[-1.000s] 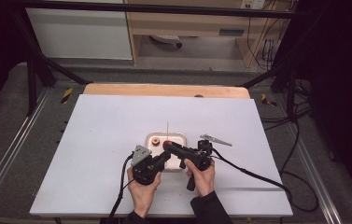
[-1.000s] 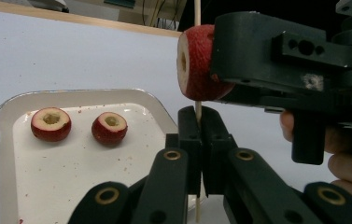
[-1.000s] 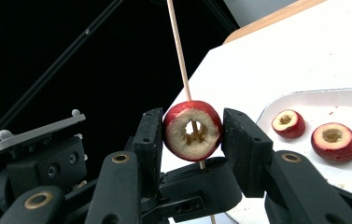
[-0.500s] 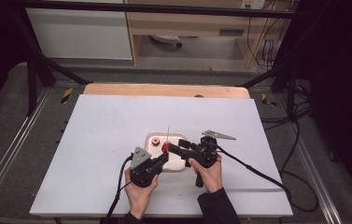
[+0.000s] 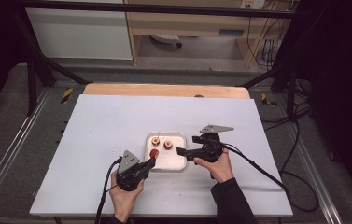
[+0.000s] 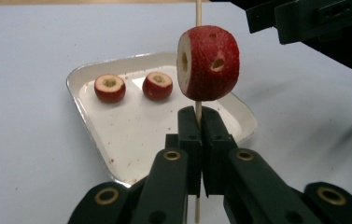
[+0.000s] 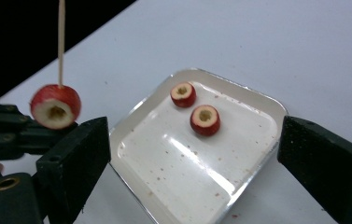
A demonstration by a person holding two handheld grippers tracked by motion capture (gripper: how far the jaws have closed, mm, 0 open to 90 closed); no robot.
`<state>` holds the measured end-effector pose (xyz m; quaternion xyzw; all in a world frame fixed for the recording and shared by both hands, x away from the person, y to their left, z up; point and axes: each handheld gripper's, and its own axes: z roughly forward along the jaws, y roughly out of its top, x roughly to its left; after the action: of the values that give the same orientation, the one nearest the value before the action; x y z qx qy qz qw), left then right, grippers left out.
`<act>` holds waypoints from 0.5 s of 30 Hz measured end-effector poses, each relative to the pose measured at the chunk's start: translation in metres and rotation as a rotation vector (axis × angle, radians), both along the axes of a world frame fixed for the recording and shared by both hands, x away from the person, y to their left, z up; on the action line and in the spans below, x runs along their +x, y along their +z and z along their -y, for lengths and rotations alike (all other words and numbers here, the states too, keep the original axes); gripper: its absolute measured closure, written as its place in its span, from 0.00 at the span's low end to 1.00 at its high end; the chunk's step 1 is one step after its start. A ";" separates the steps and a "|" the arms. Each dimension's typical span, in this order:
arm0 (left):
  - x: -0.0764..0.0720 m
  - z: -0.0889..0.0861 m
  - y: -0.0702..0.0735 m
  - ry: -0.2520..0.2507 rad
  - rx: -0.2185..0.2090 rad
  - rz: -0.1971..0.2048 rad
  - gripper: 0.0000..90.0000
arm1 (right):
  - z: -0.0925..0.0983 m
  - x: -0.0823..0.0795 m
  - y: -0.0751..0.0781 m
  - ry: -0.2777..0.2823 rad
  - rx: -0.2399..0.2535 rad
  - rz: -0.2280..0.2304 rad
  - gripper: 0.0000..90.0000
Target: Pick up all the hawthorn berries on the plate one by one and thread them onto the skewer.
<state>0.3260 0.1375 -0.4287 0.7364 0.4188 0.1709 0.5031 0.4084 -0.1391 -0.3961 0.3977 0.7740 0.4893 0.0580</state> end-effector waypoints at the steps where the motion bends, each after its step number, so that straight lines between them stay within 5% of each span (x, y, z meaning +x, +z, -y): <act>1: -0.001 -0.001 0.000 0.001 0.009 0.001 0.98 | 0.000 0.002 -0.001 0.008 -0.022 -0.001 0.11; 7: -0.003 -0.009 -0.001 0.000 0.032 -0.006 0.98 | -0.007 0.014 0.003 0.056 -0.177 0.001 0.11; 15: -0.002 -0.017 -0.003 -0.007 0.033 -0.025 0.98 | -0.021 0.031 0.006 0.078 -0.282 -0.045 0.11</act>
<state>0.3237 0.1548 -0.4322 0.7481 0.4195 0.1666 0.4864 0.4394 -0.1181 -0.3904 0.3661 0.8510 0.3687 0.0767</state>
